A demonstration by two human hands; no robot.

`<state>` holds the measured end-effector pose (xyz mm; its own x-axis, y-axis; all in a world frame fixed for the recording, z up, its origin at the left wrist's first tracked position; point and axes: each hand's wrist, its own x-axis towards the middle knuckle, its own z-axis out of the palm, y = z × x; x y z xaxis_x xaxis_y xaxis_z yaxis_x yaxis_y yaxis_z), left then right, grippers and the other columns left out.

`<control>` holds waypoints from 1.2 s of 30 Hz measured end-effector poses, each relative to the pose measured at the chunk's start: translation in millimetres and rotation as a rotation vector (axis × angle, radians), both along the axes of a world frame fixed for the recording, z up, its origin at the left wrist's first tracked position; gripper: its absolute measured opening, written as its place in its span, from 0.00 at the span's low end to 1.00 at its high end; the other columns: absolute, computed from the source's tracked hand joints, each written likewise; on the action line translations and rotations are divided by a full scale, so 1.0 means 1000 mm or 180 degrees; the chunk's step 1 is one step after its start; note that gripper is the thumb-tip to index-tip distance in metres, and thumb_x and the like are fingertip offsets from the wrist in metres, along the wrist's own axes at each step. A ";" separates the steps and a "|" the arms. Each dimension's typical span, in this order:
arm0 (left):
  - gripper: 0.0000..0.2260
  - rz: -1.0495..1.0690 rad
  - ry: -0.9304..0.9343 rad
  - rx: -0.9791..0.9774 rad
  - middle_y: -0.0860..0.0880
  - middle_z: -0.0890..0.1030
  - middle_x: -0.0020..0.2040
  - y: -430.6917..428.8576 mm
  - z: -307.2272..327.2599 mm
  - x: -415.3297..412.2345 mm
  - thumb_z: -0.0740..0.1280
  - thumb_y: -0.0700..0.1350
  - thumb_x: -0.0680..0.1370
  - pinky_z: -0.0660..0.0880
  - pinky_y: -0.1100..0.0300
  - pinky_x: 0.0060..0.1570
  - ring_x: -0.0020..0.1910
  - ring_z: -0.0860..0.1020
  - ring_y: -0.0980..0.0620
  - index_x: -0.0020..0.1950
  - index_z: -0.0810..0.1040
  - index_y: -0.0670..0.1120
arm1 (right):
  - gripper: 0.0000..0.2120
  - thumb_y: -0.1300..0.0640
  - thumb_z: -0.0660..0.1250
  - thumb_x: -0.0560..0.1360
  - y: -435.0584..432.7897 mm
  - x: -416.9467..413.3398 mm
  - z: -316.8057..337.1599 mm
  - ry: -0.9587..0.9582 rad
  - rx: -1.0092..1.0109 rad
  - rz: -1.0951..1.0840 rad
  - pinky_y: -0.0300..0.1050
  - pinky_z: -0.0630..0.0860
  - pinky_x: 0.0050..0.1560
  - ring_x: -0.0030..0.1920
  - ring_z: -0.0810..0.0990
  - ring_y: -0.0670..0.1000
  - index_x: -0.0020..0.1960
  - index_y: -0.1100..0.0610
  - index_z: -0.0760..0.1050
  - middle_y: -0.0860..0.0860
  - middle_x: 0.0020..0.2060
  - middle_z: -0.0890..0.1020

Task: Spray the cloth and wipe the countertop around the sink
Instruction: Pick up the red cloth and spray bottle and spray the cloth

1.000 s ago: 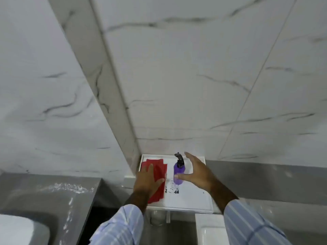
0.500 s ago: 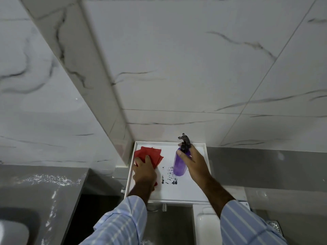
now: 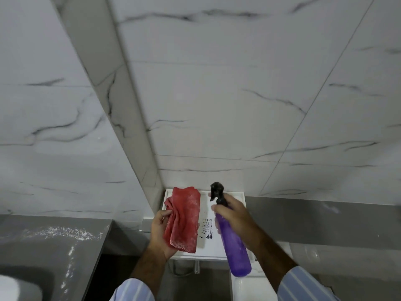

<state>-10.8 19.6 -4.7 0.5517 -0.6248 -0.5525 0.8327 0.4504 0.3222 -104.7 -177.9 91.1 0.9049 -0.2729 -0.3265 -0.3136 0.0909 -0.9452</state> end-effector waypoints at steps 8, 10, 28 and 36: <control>0.24 0.0235 -0.0158 0.0386 0.36 0.85 0.51 0.003 0.028 -0.006 0.67 0.50 0.73 0.83 0.44 0.53 0.48 0.85 0.36 0.65 0.81 0.40 | 0.08 0.54 0.74 0.76 0.031 -0.004 0.031 0.0641 0.0218 0.0305 0.46 0.82 0.37 0.34 0.84 0.54 0.49 0.59 0.84 0.58 0.38 0.85; 0.24 0.0286 -0.0182 0.0394 0.36 0.84 0.54 0.002 0.032 -0.006 0.65 0.50 0.75 0.79 0.42 0.59 0.51 0.83 0.36 0.67 0.79 0.40 | 0.12 0.53 0.76 0.75 0.032 -0.003 0.035 0.0769 0.0407 0.0430 0.49 0.82 0.40 0.37 0.83 0.56 0.52 0.61 0.83 0.59 0.40 0.85; 0.20 0.0416 -0.0295 0.0495 0.35 0.84 0.53 0.007 0.049 -0.017 0.61 0.48 0.77 0.78 0.44 0.58 0.51 0.82 0.35 0.58 0.86 0.39 | 0.16 0.52 0.77 0.72 0.037 0.001 0.028 0.0998 0.0283 0.0375 0.46 0.83 0.37 0.33 0.85 0.53 0.54 0.61 0.83 0.57 0.37 0.87; 0.22 0.0418 -0.0301 0.0478 0.35 0.85 0.49 0.018 0.050 -0.023 0.63 0.48 0.73 0.80 0.43 0.54 0.46 0.84 0.35 0.64 0.80 0.39 | 0.13 0.49 0.70 0.70 0.033 0.015 -0.009 0.0457 -0.0432 0.0031 0.47 0.80 0.46 0.46 0.85 0.54 0.52 0.53 0.84 0.53 0.45 0.88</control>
